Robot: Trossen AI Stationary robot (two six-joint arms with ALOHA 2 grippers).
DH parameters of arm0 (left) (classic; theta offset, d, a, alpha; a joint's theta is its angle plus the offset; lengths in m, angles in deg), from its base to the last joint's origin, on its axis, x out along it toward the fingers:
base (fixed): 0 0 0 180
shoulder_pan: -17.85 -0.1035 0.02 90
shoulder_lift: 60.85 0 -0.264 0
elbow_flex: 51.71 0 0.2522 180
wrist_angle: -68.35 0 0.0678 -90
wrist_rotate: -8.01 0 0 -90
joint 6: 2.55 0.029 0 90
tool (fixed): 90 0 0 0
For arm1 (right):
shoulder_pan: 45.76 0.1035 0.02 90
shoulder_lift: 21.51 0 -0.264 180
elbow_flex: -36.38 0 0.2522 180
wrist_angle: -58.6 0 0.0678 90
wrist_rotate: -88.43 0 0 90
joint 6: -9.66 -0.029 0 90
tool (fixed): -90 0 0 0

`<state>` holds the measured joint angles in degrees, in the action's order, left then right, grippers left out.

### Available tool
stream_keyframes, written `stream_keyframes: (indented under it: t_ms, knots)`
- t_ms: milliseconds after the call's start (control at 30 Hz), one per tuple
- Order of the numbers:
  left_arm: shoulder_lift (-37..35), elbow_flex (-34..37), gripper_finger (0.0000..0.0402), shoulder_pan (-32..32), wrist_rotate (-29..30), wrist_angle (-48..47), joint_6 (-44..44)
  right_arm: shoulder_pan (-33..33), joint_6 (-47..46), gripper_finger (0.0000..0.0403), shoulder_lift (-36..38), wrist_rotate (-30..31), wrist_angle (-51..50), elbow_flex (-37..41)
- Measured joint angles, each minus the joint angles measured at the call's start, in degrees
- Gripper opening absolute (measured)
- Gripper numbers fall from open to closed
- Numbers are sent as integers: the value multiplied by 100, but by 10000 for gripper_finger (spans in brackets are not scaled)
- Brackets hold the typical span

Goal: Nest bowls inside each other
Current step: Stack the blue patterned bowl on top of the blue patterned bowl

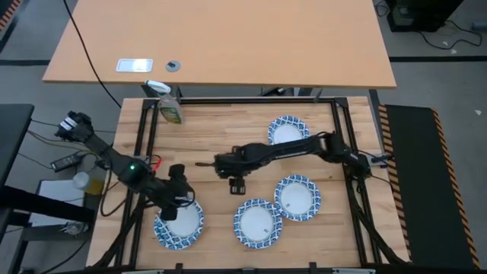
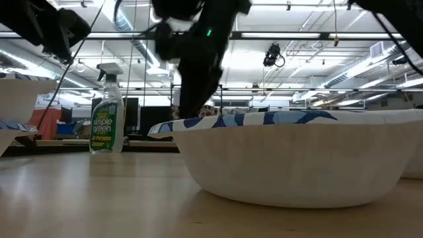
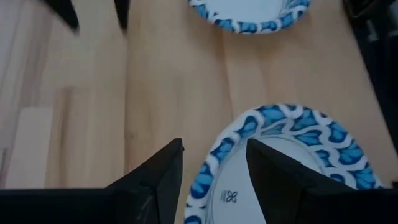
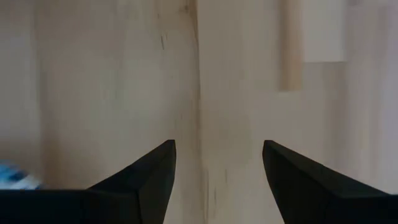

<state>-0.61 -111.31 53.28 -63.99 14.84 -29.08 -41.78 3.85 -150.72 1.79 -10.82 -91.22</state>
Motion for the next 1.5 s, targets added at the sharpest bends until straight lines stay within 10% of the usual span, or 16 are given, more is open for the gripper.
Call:
stream_keyframes:
  t_ms: [600,867,1200,1500]
  knots:
    - [1629,-3,181,-788,-670,-604,-237,-32,-1052,247,2753,146,2906,4152]
    - [1661,-810,181,-857,-1020,-1282,14,35,-1041,247,2897,154,3002,4333]
    - [1599,-820,181,494,-537,-985,-1210,153,-559,247,2975,15,2857,4337]
    - [1575,-885,181,1318,1208,-331,-1585,550,-515,247,2897,-875,2595,4239]
